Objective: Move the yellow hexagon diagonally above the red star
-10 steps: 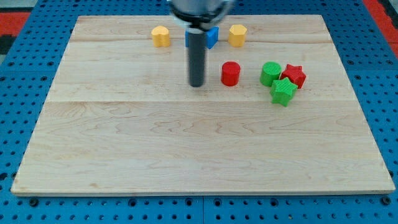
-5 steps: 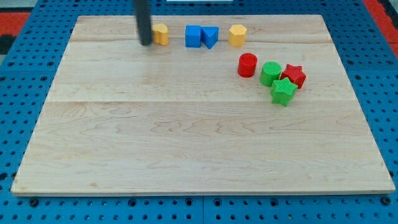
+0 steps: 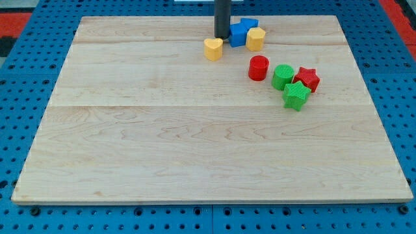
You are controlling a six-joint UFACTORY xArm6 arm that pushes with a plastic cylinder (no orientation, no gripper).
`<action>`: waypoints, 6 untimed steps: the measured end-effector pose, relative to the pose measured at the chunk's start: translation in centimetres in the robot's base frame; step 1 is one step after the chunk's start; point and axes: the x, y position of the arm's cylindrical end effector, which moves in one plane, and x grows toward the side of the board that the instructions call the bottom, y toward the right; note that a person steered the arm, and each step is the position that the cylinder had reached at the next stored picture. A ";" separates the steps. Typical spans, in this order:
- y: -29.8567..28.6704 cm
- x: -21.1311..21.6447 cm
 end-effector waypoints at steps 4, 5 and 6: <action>11.6 1.7; 13.8 5.3; 16.6 6.2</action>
